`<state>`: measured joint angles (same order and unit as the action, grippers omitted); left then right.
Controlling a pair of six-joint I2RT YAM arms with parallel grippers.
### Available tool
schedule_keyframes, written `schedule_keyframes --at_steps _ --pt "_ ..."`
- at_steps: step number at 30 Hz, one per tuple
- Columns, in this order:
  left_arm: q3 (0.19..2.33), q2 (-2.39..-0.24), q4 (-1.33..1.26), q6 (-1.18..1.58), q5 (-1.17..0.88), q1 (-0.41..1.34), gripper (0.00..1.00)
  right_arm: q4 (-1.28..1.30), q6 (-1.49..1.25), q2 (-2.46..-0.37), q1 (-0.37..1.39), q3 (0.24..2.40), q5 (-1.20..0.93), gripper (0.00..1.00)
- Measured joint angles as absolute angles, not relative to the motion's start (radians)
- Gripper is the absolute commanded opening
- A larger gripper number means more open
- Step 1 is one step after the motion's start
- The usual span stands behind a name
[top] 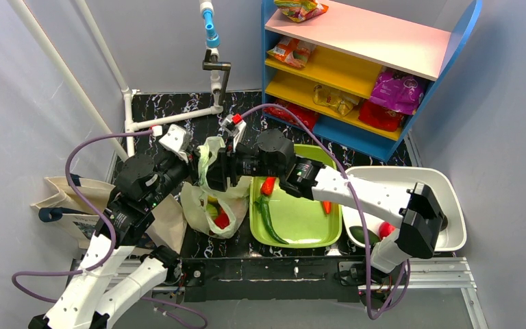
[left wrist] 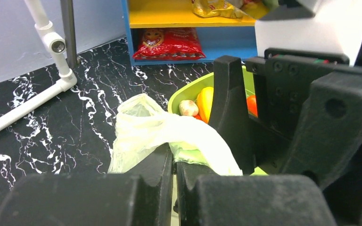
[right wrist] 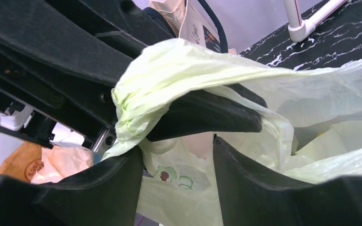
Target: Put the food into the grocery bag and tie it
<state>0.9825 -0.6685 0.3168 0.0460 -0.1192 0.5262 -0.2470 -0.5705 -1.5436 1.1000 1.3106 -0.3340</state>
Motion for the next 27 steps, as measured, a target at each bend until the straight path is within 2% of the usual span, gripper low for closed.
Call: schedule_keyframes --at_steps 6,9,16,27 --pt "0.982 -0.668 0.323 0.067 -0.086 0.527 0.00 -0.252 -0.596 -1.581 1.106 1.314 -0.266 0.16" --pt "0.982 -0.665 0.337 0.064 -0.086 0.527 0.00 -0.248 -0.595 -1.587 1.106 1.314 -0.246 0.03" --pt "0.982 -0.649 0.391 0.044 -0.073 0.528 0.00 -0.208 -0.555 -1.580 1.106 1.314 -0.235 0.01" --pt "0.982 -0.633 0.447 0.035 -0.060 0.528 0.00 0.020 -0.443 -1.494 1.106 1.377 -0.176 0.01"
